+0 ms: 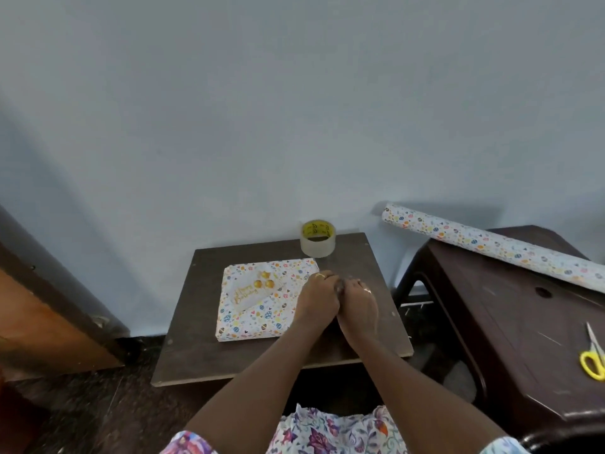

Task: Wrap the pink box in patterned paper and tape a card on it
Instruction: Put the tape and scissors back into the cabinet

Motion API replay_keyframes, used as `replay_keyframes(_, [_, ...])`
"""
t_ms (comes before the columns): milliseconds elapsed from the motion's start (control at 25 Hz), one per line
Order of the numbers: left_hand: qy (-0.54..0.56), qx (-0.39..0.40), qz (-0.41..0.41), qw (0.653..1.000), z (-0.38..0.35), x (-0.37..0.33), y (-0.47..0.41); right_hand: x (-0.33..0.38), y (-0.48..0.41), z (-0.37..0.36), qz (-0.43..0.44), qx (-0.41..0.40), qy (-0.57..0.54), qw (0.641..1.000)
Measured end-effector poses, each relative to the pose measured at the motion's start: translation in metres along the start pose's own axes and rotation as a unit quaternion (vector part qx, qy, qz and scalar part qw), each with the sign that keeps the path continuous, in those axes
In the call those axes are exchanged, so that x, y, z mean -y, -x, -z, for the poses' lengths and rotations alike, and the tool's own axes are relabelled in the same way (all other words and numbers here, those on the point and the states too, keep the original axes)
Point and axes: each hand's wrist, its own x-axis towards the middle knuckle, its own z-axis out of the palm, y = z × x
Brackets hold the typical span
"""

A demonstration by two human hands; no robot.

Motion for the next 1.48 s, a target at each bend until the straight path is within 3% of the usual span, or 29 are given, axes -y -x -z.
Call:
replay_keyframes(120, [-0.017,-0.038,-0.011,0.999,-0.021,-0.006,-0.017,-0.011,-0.019,-0.014,0.004,-0.03,0.021,0.999])
replay_keyframes(240, [-0.007,-0.082,0.028,0.996,-0.024,-0.009,-0.036,-0.012,-0.04,-0.021,-0.026,-0.061,0.0,0.998])
replay_keyframes(400, [-0.065,-0.066,0.024,0.995,-0.02,-0.017,-0.035,-0.008,-0.04,-0.018,-0.092,-0.018,0.0,0.996])
replay_keyframes(640, [0.012,-0.111,0.001,0.994,-0.026,-0.048,0.057,-0.026,0.055,0.012,-0.075,-0.095,-0.079,0.99])
replay_keyframes(720, [0.016,-0.079,-0.017,0.997,-0.034,-0.061,0.105,-0.041,0.103,0.026,-0.105,-0.118,-0.123,0.98])
replay_keyframes(880, [-0.067,0.029,-0.066,0.995,-0.05,-0.064,0.133,-0.06,0.13,0.044,-0.26,-0.031,-0.251,0.932])
replay_keyframes(1000, [-0.114,0.052,-0.098,0.987,-0.058,-0.069,0.129,-0.075,0.111,0.043,-0.326,0.029,-0.293,0.899])
replay_keyframes(1080, [-0.132,0.063,-0.11,0.983,-0.066,-0.061,0.125,-0.085,0.105,0.037,-0.321,0.055,-0.271,0.906])
replay_keyframes(1280, [-0.184,0.035,-0.183,0.965,-0.081,-0.031,0.146,-0.101,0.122,0.048,-0.324,0.033,-0.222,0.919])
replay_keyframes(1360, [-0.156,0.073,-0.165,0.971,-0.08,-0.024,0.164,-0.11,0.136,0.059,-0.312,0.054,-0.196,0.928])
replay_keyframes(1480, [-0.134,0.036,-0.151,0.979,-0.074,-0.031,0.185,-0.116,0.148,0.074,-0.285,0.127,-0.174,0.934])
